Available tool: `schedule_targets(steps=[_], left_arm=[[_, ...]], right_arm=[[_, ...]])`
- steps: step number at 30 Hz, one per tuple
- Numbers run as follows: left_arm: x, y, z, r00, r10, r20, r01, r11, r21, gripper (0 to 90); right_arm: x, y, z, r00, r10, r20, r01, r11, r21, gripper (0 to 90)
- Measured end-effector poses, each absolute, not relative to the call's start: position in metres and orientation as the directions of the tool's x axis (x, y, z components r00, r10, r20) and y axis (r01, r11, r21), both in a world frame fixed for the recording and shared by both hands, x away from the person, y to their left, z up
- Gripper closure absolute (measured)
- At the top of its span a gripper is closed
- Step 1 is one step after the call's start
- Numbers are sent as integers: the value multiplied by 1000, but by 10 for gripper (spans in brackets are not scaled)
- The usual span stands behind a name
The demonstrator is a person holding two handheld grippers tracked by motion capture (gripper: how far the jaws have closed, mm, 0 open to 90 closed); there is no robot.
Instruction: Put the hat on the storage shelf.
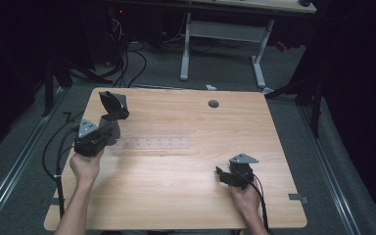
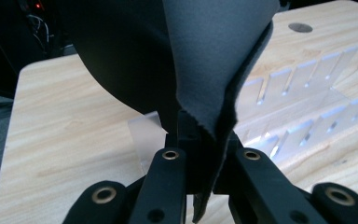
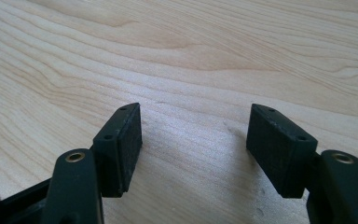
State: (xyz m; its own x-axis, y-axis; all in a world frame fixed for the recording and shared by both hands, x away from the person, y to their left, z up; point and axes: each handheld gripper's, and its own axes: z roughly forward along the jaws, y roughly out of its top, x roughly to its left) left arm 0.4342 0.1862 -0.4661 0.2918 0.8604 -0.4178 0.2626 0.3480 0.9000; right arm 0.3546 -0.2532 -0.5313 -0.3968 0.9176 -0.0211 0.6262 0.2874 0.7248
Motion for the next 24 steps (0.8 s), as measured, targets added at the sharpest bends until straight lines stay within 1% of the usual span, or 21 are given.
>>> schedule_targets(steps=[7, 14, 16, 20, 24], left_arm=[[431, 187, -470, 292, 854, -430, 268, 359, 894, 856], [426, 186, -469, 302, 861, -410, 278, 332, 901, 798], [425, 188, -469, 297, 858, -420, 277, 344, 897, 789], [423, 194, -469, 277, 856, -436, 274, 365, 890, 711], [419, 198, -469, 260, 866, -428, 244, 370, 896, 562]], right_arm=[[354, -253, -531, -397, 917, -20, 626, 287, 725, 358], [354, -253, -531, -399, 917, -23, 625, 290, 725, 356], [354, -253, -531, -399, 917, -22, 625, 290, 725, 356], [354, -253, -531, -399, 917, -22, 625, 290, 725, 356], [355, -254, -531, -400, 916, -22, 625, 290, 725, 356]])
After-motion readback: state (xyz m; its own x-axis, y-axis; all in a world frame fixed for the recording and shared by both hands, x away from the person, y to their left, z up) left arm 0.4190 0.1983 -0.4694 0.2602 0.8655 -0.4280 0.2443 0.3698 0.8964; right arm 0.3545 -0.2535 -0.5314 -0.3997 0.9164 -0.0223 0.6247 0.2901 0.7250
